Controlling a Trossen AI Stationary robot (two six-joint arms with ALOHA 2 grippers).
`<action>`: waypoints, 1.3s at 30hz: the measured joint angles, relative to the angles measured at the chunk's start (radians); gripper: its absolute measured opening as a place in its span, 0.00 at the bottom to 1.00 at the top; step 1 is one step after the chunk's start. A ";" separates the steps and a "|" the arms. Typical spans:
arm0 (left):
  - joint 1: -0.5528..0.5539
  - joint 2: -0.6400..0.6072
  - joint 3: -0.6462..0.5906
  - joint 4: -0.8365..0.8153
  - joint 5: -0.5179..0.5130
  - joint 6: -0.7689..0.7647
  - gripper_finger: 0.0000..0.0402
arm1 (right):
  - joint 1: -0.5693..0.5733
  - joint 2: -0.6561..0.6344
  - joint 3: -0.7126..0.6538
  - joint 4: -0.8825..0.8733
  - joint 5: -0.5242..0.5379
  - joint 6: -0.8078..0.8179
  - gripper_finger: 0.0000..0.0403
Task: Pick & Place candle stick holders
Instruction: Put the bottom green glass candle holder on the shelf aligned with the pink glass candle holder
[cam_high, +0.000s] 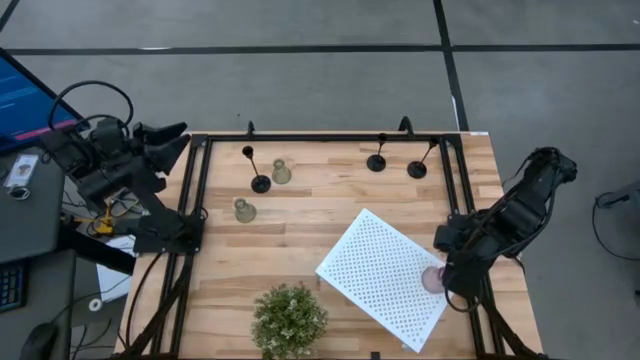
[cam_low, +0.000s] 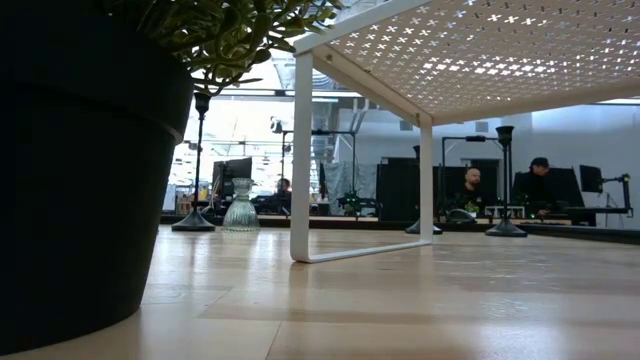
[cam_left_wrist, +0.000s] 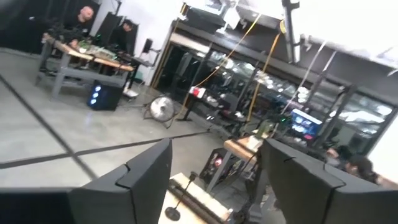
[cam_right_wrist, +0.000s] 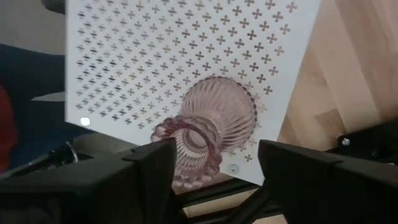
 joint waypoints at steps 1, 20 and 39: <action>0.000 0.004 0.000 0.000 -0.015 0.000 0.65 | 0.000 0.000 0.010 0.000 0.001 0.000 0.56; 0.020 0.061 0.000 0.004 -0.147 0.007 0.65 | 0.000 -0.001 0.416 -0.141 0.289 -0.033 0.52; 0.029 0.329 0.126 0.003 0.400 -0.110 0.46 | -0.174 -0.003 0.560 -0.143 0.470 -0.484 0.52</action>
